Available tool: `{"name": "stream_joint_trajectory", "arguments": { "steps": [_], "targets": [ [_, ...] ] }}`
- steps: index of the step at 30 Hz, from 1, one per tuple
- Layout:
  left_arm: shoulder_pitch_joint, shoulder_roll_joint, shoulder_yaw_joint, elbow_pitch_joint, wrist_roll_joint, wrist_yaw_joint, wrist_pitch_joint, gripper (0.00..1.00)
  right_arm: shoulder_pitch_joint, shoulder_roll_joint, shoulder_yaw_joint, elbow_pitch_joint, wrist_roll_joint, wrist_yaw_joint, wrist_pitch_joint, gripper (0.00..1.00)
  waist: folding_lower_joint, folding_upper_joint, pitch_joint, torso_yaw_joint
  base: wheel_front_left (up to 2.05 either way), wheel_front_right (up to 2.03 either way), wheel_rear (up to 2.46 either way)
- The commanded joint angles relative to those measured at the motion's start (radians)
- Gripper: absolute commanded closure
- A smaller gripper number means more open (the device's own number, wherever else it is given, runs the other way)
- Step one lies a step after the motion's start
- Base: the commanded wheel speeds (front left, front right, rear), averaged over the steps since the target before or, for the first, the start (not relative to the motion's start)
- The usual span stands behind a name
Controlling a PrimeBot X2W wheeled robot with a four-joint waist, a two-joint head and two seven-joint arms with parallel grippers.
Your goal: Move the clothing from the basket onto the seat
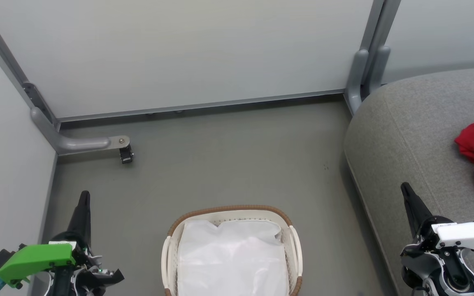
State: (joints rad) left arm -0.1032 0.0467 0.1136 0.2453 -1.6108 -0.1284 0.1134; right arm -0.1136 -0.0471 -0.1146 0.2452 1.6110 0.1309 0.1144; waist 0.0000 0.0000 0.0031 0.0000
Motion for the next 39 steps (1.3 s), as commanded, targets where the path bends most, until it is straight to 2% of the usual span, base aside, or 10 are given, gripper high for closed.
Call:
{"name": "stream_joint_trajectory", "arguments": {
  "steps": [1, 39],
  "targets": [
    [-0.012, 0.007, 0.002, -0.001, -0.004, -0.005, 0.005, 1.0, 0.01, -0.006, -0.002, -0.003, 0.003, 0.0, 0.003, 1.0, 0.0, 0.0, 0.0, 0.0, 0.0, 0.0, 0.0],
    [-0.012, 0.007, 0.002, -0.002, -0.004, -0.005, 0.005, 1.0, 0.01, -0.006, -0.001, -0.003, 0.004, 0.0, 0.003, 1.0, 0.0, 0.0, 0.0, 0.0, 0.0, 0.0, 0.0]
  ]
}}
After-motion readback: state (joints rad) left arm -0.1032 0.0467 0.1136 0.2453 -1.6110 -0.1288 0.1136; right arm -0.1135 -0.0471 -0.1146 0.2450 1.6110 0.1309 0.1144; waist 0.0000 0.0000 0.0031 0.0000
